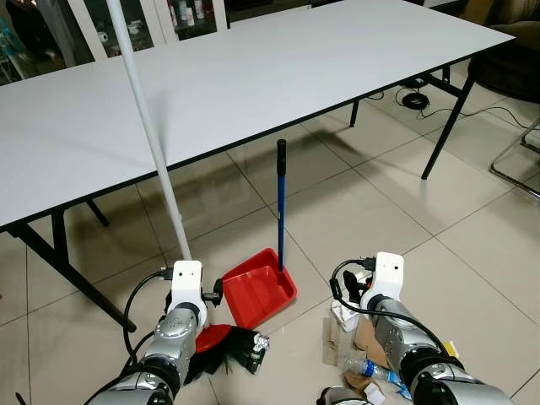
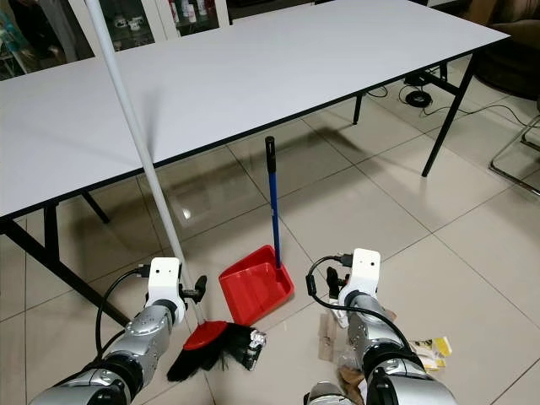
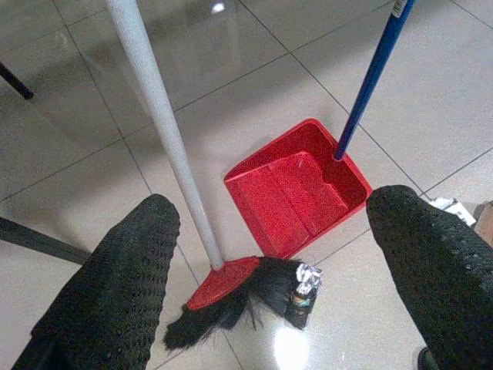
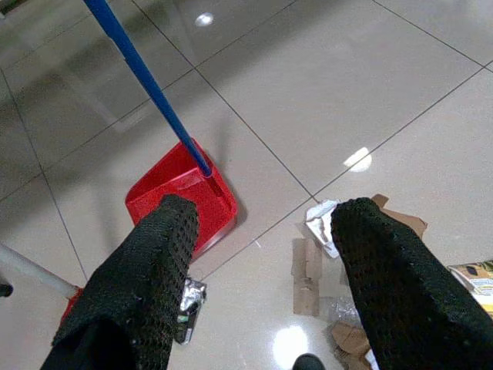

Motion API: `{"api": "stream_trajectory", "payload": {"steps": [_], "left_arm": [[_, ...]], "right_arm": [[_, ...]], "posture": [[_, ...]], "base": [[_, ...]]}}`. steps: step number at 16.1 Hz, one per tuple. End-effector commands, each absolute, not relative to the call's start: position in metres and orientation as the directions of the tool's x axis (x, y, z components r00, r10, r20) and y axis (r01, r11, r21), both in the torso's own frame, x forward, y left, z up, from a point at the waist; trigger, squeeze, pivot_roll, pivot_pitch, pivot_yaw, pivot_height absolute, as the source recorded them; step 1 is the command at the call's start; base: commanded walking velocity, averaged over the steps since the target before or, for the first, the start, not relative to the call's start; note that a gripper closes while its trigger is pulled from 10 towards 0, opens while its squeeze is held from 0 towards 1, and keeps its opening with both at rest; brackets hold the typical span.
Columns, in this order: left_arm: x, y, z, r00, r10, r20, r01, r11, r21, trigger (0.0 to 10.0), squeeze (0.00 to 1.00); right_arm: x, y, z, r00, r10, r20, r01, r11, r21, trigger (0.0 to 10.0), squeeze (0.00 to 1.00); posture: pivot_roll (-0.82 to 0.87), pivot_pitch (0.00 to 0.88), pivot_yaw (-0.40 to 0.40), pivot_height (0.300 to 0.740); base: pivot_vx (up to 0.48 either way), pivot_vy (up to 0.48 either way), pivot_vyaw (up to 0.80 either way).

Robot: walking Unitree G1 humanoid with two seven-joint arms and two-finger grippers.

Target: Sweep floor

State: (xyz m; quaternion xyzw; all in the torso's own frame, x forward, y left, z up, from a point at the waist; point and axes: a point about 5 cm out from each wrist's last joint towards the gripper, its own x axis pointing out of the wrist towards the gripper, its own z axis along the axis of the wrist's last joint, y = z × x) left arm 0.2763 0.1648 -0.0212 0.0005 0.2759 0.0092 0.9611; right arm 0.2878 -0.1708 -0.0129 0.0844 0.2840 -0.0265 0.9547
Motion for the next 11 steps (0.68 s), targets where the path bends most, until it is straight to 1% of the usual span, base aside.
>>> {"api": "stream_trajectory", "payload": {"steps": [1,2,3,4,11], "left_arm": [[0.275,0.169,-0.023,0.840,0.035,-0.542,-0.026,0.999,0.023,10.0,0.00],[0.275,0.169,-0.023,0.840,0.035,-0.542,-0.026,0.999,0.023,10.0,0.00],[0.272,0.180,-0.023,0.843,0.066,-0.533,-0.054,0.998,0.038,10.0,0.00],[0.267,0.194,-0.024,0.847,0.103,-0.522,-0.087,0.995,0.055,10.0,0.00],[0.267,0.197,-0.023,0.849,0.110,-0.517,-0.093,0.994,0.058,10.0,0.00]], "right_arm": [[0.287,-0.170,-0.014,0.834,-0.004,-0.552,0.099,0.985,0.143,10.0,0.00],[0.287,-0.170,-0.014,0.834,-0.004,-0.552,0.099,0.985,0.143,10.0,0.00],[0.288,-0.165,-0.014,0.832,0.020,-0.554,0.070,0.988,0.141,10.0,0.00],[0.289,-0.158,-0.013,0.830,0.051,-0.555,0.039,0.988,0.148,10.0,0.00],[0.288,-0.158,-0.014,0.828,0.052,-0.558,0.039,0.988,0.150,10.0,0.00]], "posture": [[-0.28,0.028,0.111,0.740],[-0.28,0.028,0.111,0.740],[-0.23,0.026,0.104,0.740],[-0.23,0.025,0.103,0.740],[-0.23,0.030,0.104,0.740]], "base": [[0.000,0.000,0.00],[0.000,0.000,0.00],[0.000,0.000,0.00],[0.000,0.000,0.00],[0.000,0.000,0.00]]}}
